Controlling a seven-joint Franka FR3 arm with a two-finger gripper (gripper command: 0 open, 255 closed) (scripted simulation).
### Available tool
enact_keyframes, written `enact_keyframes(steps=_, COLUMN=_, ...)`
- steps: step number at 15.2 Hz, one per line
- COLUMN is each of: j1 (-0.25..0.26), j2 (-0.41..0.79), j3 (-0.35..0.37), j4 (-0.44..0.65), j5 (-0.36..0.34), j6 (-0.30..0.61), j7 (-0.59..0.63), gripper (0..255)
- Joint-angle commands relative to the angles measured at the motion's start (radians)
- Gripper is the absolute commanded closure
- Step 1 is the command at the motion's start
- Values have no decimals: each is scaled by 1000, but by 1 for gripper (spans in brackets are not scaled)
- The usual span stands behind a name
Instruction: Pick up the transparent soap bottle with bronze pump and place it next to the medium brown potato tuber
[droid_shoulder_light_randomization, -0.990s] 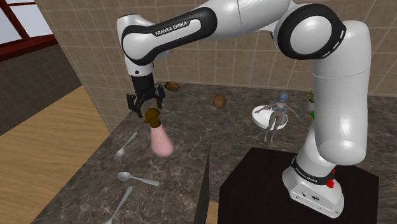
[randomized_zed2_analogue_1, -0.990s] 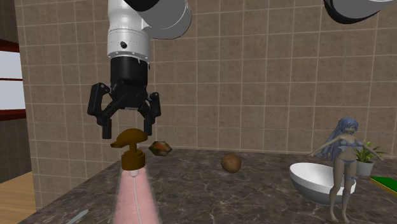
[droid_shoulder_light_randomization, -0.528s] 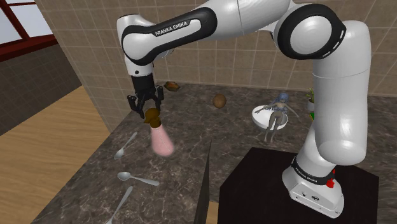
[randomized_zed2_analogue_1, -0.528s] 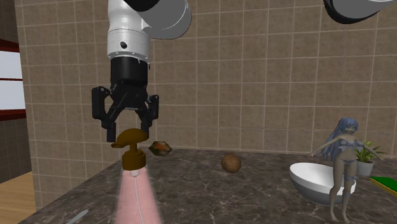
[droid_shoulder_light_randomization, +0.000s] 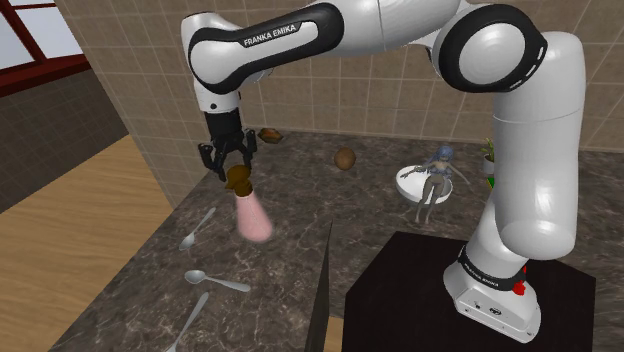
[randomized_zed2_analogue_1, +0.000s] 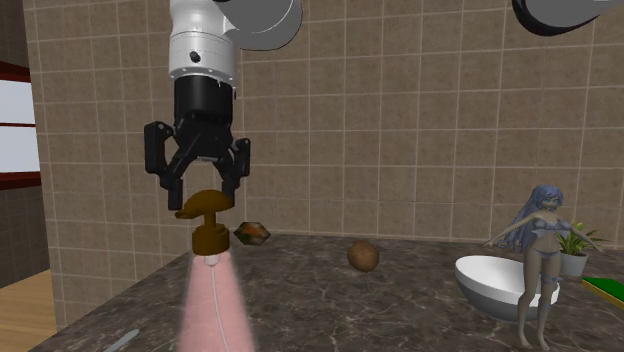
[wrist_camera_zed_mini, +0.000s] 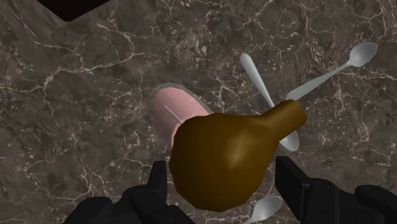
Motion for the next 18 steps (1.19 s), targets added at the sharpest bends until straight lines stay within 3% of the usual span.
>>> enact_keyframes(steps=1, j1=2, j2=4, j3=0, j4=32, j5=-2, j6=-27, j7=4, gripper=255)
enact_keyframes(steps=18, j1=19, j2=41, j3=5, j4=315, j5=-13, j6=-272, j7=37, gripper=255)
